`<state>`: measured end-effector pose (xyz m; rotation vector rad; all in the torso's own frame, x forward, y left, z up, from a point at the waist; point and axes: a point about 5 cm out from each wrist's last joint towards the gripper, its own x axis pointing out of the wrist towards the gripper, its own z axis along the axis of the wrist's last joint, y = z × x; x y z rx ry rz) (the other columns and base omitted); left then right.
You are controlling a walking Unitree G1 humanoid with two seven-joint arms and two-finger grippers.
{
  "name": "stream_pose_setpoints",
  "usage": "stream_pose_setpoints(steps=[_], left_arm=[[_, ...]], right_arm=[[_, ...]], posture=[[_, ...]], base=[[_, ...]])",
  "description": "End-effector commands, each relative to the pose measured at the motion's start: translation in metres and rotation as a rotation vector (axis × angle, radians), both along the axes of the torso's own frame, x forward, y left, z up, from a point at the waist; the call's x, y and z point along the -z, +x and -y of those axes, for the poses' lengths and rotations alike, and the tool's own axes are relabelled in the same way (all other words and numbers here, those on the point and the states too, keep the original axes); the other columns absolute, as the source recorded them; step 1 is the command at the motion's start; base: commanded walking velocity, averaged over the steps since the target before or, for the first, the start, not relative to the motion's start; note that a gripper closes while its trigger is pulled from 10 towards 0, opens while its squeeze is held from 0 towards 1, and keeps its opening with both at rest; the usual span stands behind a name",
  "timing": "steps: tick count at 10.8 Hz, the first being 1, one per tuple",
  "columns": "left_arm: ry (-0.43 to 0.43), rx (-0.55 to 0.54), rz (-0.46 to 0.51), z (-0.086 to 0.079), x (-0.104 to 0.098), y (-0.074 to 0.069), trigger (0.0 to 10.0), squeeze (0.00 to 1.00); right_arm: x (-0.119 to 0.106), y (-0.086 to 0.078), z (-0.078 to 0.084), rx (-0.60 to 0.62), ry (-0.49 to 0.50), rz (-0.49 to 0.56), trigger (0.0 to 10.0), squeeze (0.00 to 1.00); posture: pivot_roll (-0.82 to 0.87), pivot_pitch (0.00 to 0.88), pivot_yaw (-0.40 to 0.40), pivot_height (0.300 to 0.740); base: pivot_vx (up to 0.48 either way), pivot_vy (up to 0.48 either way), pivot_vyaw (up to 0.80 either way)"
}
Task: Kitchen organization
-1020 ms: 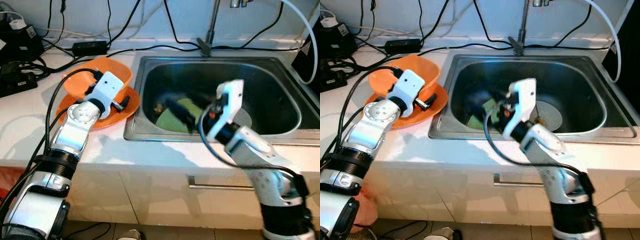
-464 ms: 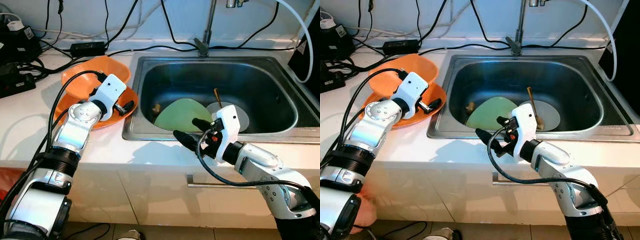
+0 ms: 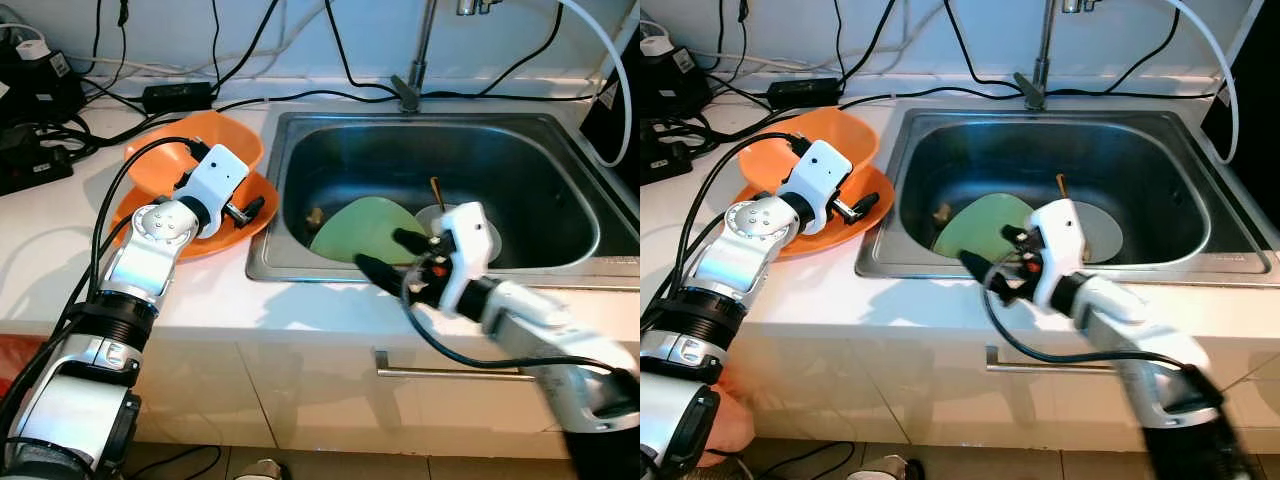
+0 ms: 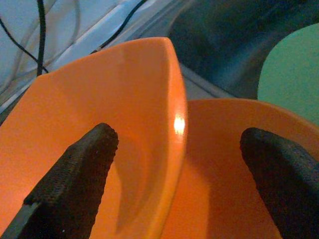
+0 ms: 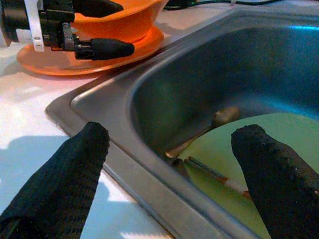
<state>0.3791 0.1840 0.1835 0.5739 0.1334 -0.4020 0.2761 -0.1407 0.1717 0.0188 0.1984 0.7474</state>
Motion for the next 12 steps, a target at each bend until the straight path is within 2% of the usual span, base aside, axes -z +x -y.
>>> stream_pose_setpoints(steps=[1,2,4,6,7,8,9,10,11,12], left_arm=[[-0.008,0.007,0.001,-0.003,-0.004,0.001,9.3,0.0],[-0.042,0.041,-0.03,0.002,0.001,-0.002,7.0,0.0],[-0.034,0.06,-0.03,0.005,0.004,-0.006,10.0,0.0],[-0.022,0.05,-0.026,-0.003,0.007,-0.01,10.0,0.0],[-0.018,0.0,-0.01,-0.015,0.006,-0.011,10.0,0.0],[0.055,-0.052,-0.01,-0.036,0.004,-0.011,10.0,0.0],[0.068,-0.061,-0.011,-0.039,0.003,-0.012,10.0,0.0],[0.115,-0.085,-0.008,-0.059,-0.008,-0.012,10.0,0.0],[0.145,-0.09,-0.01,-0.065,-0.011,-0.012,10.0,0.0],[0.17,-0.079,-0.016,-0.074,-0.018,-0.011,4.4,0.0]], right_arm=[[-0.013,0.002,0.001,-0.014,-0.015,0.06,10.0,0.0],[-0.017,0.007,0.007,-0.002,-0.036,0.069,10.0,0.0],[-0.02,0.007,0.007,-0.041,-0.065,0.079,10.0,0.0],[-0.018,0.006,0.003,-0.076,-0.083,0.069,10.0,0.0],[-0.02,0.005,-0.003,-0.11,-0.088,0.067,10.0,0.0],[-0.02,0.008,-0.005,-0.123,-0.08,0.06,10.0,0.0],[-0.019,0.008,-0.005,-0.122,-0.076,0.057,10.0,0.0],[-0.016,0.004,-0.017,-0.145,-0.045,0.051,10.0,0.0],[-0.013,0.003,-0.019,-0.146,-0.036,0.044,10.0,0.0],[-0.011,0.002,-0.025,-0.154,-0.018,0.034,10.0,0.0]], posture=[[0.07,0.047,0.062,0.74],[0.07,0.048,0.066,0.74],[0.07,0.044,0.059,0.74],[0.07,0.042,0.02,0.74],[0.07,0.04,0.001,0.74],[0.09,0.04,-0.016,0.74],[0.09,0.04,-0.016,0.74],[0.12,0.047,-0.005,0.74],[0.13,0.05,-0.007,0.74],[0.15,0.053,-0.003,0.74]], base=[[0.0,0.0,0.0],[0.0,0.0,0.0],[0.0,0.0,0.0],[0.0,0.0,0.0],[0.0,0.0,0.0],[0.0,0.0,0.0],[0.0,0.0,0.0],[0.0,0.0,0.0],[0.0,0.0,0.0],[0.0,0.0,0.0]])
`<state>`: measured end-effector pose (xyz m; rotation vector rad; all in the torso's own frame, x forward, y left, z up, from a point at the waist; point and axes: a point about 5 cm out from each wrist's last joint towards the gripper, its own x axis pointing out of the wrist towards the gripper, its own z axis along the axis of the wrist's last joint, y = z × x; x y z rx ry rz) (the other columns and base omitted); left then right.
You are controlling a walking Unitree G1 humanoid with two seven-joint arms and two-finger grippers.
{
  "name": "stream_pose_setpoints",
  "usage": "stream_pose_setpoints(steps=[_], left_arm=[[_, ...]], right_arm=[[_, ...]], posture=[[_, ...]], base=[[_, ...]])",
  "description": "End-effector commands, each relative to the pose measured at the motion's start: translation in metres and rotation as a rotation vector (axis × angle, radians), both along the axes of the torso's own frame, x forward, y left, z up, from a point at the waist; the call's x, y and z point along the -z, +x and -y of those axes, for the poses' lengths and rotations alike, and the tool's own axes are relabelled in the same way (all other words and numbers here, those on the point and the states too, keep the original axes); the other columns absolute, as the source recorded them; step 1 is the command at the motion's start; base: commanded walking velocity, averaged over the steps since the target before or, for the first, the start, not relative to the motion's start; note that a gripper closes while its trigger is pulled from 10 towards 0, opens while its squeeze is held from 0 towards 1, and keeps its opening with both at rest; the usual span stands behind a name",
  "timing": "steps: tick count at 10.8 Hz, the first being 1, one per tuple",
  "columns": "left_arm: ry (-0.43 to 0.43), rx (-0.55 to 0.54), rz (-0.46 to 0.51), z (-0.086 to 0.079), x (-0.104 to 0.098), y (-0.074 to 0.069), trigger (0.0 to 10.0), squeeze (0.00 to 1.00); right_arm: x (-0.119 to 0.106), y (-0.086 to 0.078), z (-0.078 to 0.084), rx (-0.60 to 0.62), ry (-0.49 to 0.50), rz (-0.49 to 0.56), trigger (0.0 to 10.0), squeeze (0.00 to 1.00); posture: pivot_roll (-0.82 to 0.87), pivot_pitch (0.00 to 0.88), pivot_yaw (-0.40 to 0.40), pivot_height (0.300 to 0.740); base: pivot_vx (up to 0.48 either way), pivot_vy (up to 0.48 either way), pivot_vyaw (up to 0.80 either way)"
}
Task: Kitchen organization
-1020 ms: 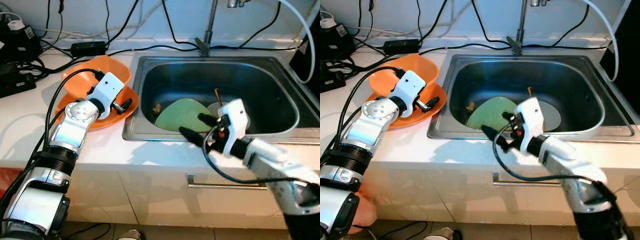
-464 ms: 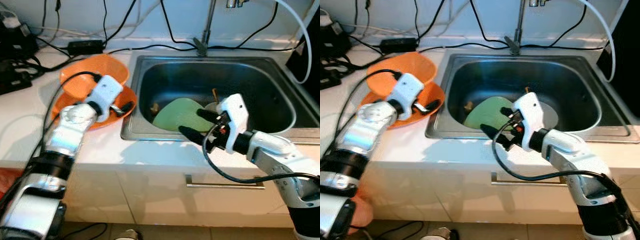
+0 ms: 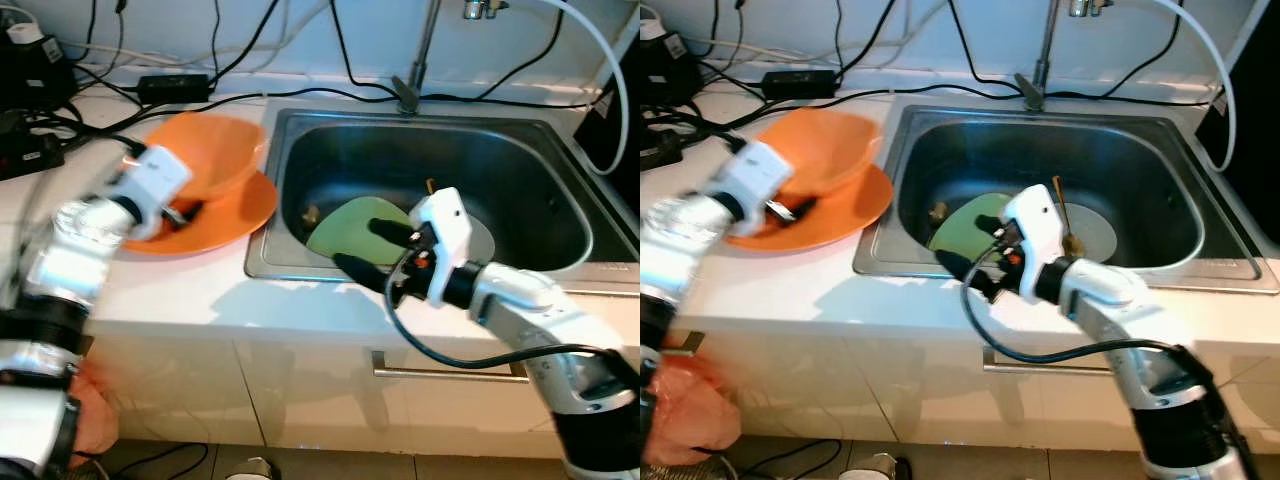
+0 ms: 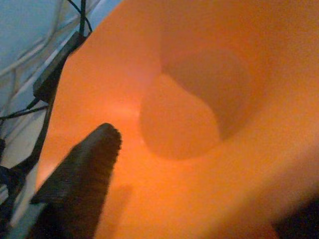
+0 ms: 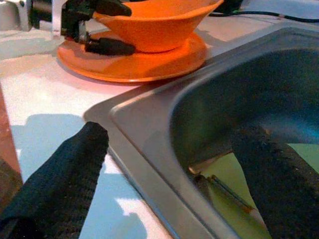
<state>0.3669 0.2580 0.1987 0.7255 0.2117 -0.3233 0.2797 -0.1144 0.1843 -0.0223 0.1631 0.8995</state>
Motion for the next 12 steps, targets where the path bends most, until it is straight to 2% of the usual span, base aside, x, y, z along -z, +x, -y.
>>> stream_pose_setpoints(steps=[1,3,5,6,7,8,10,12], left_arm=[[0.023,0.029,-0.01,0.001,-0.005,0.002,0.0,0.0],[0.046,0.121,-0.019,0.008,-0.01,0.004,0.0,0.0],[0.008,0.182,0.007,0.02,-0.017,0.006,0.0,0.0],[-0.044,0.229,0.003,0.031,-0.011,0.002,0.0,0.0],[-0.054,0.246,-0.007,0.036,-0.008,0.0,0.0,0.0],[-0.095,0.289,-0.021,0.048,0.001,-0.005,0.0,0.0],[-0.199,0.274,0.007,0.059,0.005,-0.008,0.0,0.0],[-0.221,0.245,0.019,0.059,0.008,-0.009,0.0,0.0]], right_arm=[[0.001,-0.001,-0.002,-0.01,0.001,-0.01,10.0,0.0],[0.002,0.003,-0.006,0.002,0.017,-0.009,10.0,0.0],[0.003,0.006,-0.008,0.028,0.04,-0.006,10.0,0.0],[-0.001,0.008,-0.007,0.062,0.069,-0.001,10.0,0.0],[-0.002,0.008,-0.004,0.073,0.075,0.0,10.0,0.0],[0.0,0.008,0.001,0.104,0.077,0.003,10.0,0.0],[0.002,0.009,0.004,0.137,0.084,0.006,10.0,0.0],[0.004,0.01,0.003,0.152,0.078,0.005,10.0,0.0]], posture=[[0.16,0.051,0.001,0.74],[0.18,0.042,0.012,0.74],[0.18,0.047,0.016,0.74],[0.18,0.054,0.014,0.74],[0.18,0.051,0.02,0.74],[0.18,0.041,0.03,0.74],[0.17,0.041,0.039,0.74],[0.17,0.027,0.022,0.74]], base=[[0.0,0.0,0.0],[0.0,0.0,0.0],[0.0,0.0,0.0],[0.0,0.0,0.0],[0.0,0.0,0.0],[0.0,0.0,0.0],[0.0,0.0,0.0],[0.0,0.0,0.0]])
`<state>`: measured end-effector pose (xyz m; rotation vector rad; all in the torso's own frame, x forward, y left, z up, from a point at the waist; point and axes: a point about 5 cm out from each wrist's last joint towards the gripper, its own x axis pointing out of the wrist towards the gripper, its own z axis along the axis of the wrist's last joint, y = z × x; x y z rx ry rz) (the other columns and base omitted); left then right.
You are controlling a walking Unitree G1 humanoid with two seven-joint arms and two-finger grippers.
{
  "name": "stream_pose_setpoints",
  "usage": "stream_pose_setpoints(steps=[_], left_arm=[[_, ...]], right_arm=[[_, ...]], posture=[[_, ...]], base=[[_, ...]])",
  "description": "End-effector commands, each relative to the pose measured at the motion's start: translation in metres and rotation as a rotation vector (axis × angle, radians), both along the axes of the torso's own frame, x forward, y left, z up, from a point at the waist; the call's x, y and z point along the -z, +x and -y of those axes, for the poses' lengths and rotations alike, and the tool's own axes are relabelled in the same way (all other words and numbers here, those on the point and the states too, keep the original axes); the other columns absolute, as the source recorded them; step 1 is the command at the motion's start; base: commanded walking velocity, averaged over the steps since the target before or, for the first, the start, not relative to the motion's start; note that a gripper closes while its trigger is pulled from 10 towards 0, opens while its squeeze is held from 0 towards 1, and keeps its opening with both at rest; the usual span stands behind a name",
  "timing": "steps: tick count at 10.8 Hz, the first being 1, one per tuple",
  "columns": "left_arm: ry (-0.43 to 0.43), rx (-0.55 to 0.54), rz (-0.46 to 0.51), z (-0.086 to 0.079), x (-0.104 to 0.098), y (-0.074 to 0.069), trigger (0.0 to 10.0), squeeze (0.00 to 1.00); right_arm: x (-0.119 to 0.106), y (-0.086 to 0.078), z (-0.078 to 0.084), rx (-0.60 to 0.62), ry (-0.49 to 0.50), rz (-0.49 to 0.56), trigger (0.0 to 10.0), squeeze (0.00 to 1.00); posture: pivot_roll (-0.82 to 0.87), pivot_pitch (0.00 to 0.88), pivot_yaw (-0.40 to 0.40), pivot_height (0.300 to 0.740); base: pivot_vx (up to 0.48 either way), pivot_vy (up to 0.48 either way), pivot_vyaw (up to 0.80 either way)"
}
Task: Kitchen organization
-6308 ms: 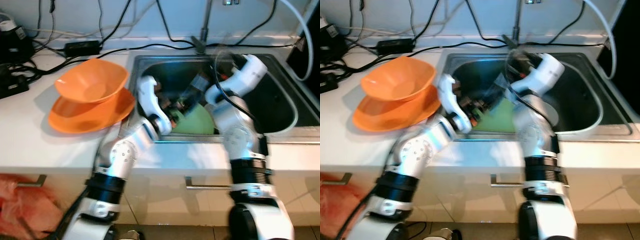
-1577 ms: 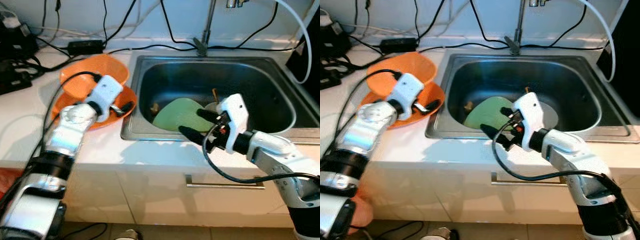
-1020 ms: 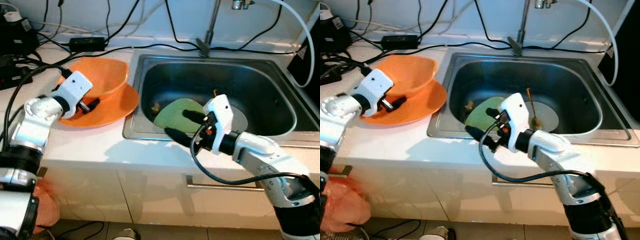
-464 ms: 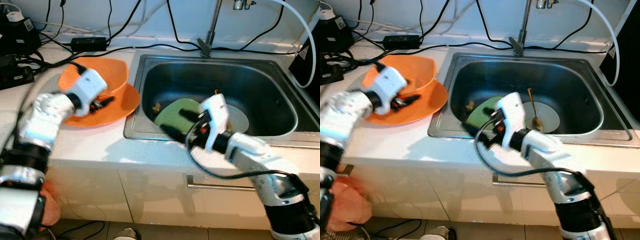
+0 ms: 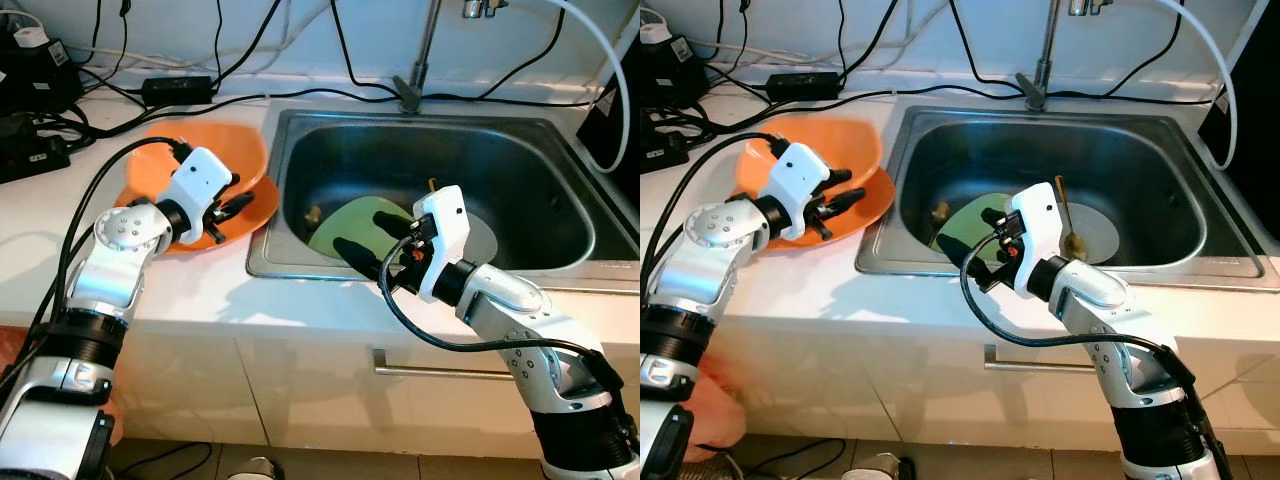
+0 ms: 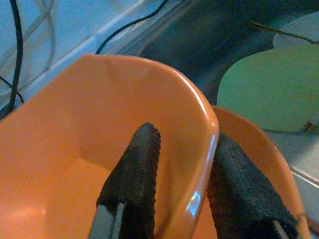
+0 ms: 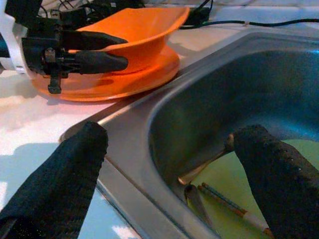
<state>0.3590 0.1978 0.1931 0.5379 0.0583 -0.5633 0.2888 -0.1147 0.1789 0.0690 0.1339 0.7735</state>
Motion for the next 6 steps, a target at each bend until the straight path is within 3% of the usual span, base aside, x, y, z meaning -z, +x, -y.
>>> stream_pose_setpoints(steps=[1,4,6], left_arm=[[-0.007,-0.026,0.004,-0.003,-0.004,0.0,0.0,0.0],[0.023,-0.063,-0.003,-0.004,-0.003,0.001,0.0,0.0],[-0.007,-0.071,0.113,0.005,-0.02,0.004,0.0,0.0]], right_arm=[[-0.008,0.004,0.001,0.013,0.014,0.017,10.0,0.0],[-0.014,0.017,-0.003,0.033,0.034,0.023,10.0,0.0],[-0.015,0.018,-0.006,0.074,0.078,0.025,10.0,0.0]], posture=[[0.18,0.019,-0.009,0.74],[0.21,0.038,-0.017,0.74],[0.21,0.033,-0.006,0.74]], base=[[0.0,0.0,0.0],[0.0,0.0,0.0],[0.0,0.0,0.0]])
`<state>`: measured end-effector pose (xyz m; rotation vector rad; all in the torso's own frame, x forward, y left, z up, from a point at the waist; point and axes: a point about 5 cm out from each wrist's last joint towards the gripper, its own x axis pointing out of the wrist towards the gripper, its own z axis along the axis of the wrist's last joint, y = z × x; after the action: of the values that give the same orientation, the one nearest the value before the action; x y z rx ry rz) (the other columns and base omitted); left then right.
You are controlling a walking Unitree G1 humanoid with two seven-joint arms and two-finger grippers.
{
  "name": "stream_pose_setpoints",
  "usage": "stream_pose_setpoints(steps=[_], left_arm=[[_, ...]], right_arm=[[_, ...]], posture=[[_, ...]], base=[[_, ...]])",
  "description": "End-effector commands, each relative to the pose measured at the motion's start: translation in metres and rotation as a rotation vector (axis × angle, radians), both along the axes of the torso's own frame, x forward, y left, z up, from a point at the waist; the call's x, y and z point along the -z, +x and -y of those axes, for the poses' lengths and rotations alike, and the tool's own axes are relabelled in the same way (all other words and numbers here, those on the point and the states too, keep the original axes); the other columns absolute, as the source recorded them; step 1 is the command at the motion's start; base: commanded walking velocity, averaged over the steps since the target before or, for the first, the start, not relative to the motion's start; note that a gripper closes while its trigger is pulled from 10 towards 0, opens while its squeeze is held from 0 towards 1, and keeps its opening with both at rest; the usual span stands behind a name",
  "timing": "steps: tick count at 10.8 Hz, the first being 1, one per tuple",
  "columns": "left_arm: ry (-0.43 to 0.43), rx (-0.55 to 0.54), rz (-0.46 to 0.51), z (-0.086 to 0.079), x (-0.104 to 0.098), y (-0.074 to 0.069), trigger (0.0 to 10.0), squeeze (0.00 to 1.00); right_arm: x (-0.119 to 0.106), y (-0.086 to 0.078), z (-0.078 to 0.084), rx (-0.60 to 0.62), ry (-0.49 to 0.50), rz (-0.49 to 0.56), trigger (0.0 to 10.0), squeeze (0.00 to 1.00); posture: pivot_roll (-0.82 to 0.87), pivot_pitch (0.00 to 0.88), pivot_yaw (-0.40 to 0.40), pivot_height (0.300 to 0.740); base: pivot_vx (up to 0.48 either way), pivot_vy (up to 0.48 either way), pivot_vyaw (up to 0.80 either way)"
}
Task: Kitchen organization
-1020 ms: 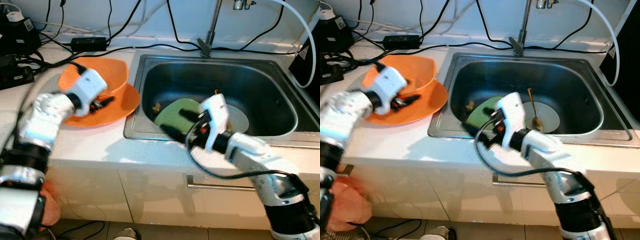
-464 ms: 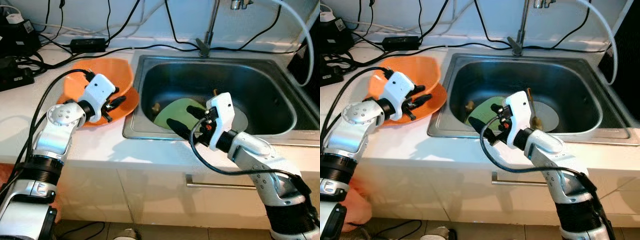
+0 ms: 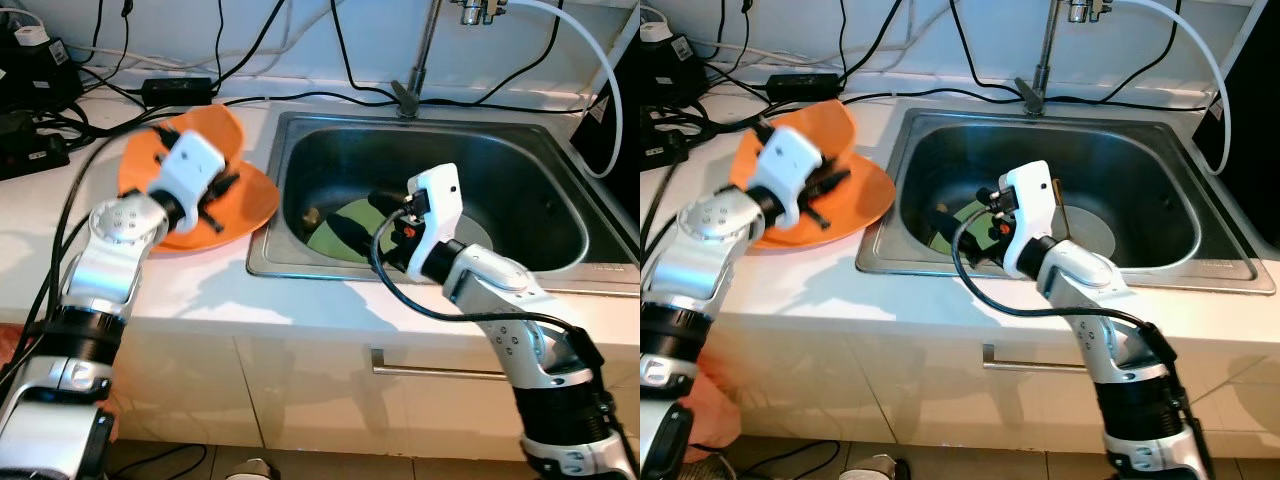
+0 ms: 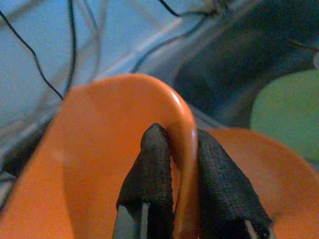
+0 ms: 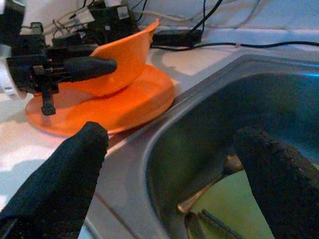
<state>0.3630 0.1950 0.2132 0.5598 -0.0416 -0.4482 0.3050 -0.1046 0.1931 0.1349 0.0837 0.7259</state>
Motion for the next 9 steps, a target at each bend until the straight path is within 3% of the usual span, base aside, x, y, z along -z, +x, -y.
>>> stream_pose_setpoints(steps=[1,5,6,9], left_arm=[[0.019,0.016,0.094,0.012,-0.007,-0.001,0.0,0.0],[0.05,0.041,0.348,0.038,-0.014,-0.011,0.0,0.0],[0.132,0.088,0.455,0.051,-0.011,-0.017,0.0,0.0],[0.272,0.28,0.524,0.069,0.01,-0.035,0.0,0.0]], right_arm=[[-0.001,0.004,0.005,0.047,0.014,0.01,10.0,0.0],[-0.011,0.01,0.018,0.173,0.071,0.023,10.0,0.0],[-0.011,0.011,0.024,0.207,0.074,0.017,10.0,0.0],[-0.015,0.015,0.031,0.219,0.114,0.0,10.0,0.0]], posture=[[0.21,0.028,0.006,0.74],[0.17,0.037,0.02,0.74],[0.17,0.041,0.019,0.74],[0.19,0.047,0.013,0.74]], base=[[0.0,0.0,0.0],[0.0,0.0,0.0],[0.0,0.0,0.0],[0.0,0.0,0.0]])
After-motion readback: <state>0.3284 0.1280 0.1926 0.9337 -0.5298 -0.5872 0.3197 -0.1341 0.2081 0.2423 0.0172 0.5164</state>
